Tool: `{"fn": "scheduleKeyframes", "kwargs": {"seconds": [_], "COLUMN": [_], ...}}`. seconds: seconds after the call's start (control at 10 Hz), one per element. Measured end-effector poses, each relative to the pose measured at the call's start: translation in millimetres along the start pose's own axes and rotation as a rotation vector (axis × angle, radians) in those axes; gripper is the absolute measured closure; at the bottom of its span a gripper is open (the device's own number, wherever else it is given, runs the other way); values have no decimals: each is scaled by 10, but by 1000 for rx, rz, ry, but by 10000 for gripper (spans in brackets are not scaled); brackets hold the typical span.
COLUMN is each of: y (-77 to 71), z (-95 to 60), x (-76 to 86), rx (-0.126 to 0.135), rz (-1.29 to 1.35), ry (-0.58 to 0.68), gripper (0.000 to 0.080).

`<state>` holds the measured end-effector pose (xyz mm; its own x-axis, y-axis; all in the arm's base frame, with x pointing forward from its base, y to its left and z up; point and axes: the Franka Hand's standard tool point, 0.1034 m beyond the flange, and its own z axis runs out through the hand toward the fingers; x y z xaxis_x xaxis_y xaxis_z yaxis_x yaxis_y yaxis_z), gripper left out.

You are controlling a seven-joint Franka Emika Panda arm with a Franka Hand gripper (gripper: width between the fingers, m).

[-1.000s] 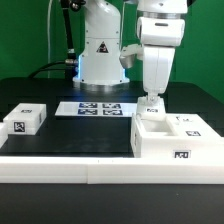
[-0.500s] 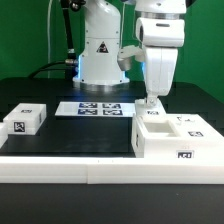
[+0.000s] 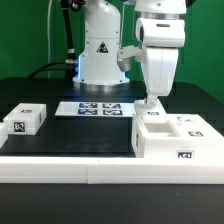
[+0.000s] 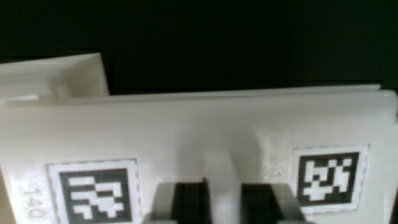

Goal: Assemble cabinet

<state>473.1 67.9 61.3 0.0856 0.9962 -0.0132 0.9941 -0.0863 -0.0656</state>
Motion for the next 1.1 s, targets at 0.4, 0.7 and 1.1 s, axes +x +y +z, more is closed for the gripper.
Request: {"fn": "scheduleKeyframes", "kwargs": {"seconds": [0.4, 0.7, 1.1], "y": [281, 357, 366], "z": [-21, -30, -30], "x": [-11, -17, -22], "rx": [-16, -12, -10], "rz": [-57, -77, -82], "ry": [7, -9, -9], "gripper": [731, 730, 730]}}
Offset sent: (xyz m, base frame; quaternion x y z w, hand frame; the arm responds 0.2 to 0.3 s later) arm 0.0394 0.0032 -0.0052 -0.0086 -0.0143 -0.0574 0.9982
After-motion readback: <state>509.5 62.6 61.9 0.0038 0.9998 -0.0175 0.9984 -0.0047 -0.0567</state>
